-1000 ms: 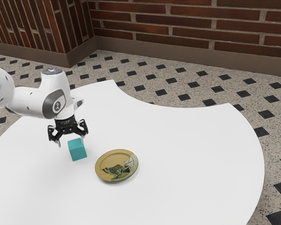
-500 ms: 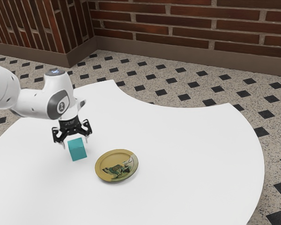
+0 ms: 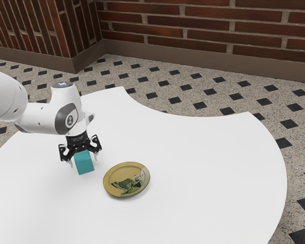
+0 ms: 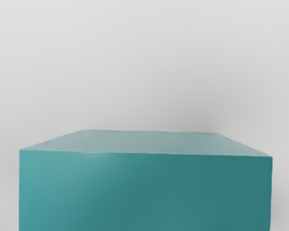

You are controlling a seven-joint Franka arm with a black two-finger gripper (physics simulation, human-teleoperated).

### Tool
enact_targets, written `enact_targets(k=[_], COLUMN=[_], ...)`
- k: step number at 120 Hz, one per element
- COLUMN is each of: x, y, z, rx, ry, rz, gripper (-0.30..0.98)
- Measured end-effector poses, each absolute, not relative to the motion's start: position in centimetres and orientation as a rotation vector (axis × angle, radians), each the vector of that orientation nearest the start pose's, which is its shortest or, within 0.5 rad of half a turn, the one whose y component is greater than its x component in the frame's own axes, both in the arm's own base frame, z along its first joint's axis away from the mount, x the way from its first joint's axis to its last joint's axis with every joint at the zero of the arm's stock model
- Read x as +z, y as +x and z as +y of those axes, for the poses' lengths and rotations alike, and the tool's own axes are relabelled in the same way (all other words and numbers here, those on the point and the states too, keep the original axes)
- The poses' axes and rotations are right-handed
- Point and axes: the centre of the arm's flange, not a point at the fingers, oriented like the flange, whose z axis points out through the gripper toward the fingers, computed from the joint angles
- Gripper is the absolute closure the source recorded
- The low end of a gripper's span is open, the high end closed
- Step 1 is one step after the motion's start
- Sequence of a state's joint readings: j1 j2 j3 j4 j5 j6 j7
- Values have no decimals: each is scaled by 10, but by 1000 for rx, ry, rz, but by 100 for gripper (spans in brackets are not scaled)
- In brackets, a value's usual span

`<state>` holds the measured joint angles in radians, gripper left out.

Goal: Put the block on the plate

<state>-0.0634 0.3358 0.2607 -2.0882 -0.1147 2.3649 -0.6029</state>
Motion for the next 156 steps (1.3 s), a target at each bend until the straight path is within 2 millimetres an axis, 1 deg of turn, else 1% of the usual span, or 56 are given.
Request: enact_targets(k=[6, 10, 25, 36, 62, 68, 79, 85, 92, 102, 109, 113, 117, 128, 136, 148, 156], x=[263, 264, 269, 272, 274, 280, 303, 319, 334, 350, 357, 360, 360, 356, 347, 333, 330], y=[569, 569, 571, 573, 573, 574, 575, 577, 578, 581, 580, 579, 577, 569, 563, 554, 552], z=[110, 110, 110, 111, 111, 110, 102, 93, 75, 33, 1, -13, -24, -43, -53, -59, -61], rx=[65, 64, 47, 38, 33, 21, -29, -63, -92, -109, -109, -105, -98, -67, -35, 12, 22], ry=[-2833, -2833, -2837, -2839, -2834, -2837, -2860, -2878, -2903, -2955, -2986, -2997, -3002, -3001, -2989, -2960, -2946], rz=[-1321, -1322, -1321, -1317, -1319, -1322, -1319, -1310, -1287, -1230, -1193, -1182, -1180, -1198, -1219, -1268, -1298], gripper=[0, 3, 18, 26, 32, 33, 34, 34, 34, 34, 33, 33, 33, 32, 32, 31, 24])
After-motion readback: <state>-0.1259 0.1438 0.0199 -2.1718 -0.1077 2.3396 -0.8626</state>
